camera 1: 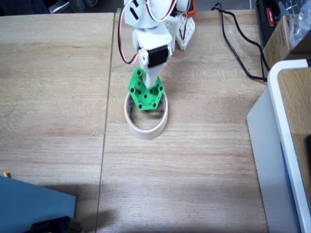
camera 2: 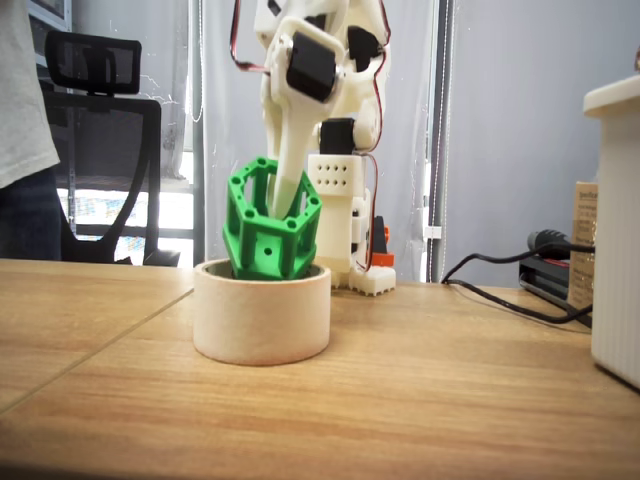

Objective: Grasp a component and put it in the bin.

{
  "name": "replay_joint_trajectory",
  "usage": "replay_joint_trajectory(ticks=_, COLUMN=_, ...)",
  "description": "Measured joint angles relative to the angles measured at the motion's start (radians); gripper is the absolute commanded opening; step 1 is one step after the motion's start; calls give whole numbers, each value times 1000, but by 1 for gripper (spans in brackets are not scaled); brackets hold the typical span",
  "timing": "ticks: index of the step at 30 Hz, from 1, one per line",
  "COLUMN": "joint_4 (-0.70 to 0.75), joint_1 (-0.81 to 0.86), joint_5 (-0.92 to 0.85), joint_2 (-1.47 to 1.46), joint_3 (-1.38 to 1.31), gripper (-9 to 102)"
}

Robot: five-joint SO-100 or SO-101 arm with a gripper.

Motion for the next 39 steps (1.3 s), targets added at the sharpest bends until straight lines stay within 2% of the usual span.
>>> replay_joint_trajectory(ticks=28, joint_4=0, joint_1=-8, joint_5=0, joint_2=-219, joint_3=-164, gripper=0)
replay_joint_trajectory(ticks=39, joint_4=0, joint_1=-3, joint_5=0, joint_2=-219, joint_3=-166, gripper=14)
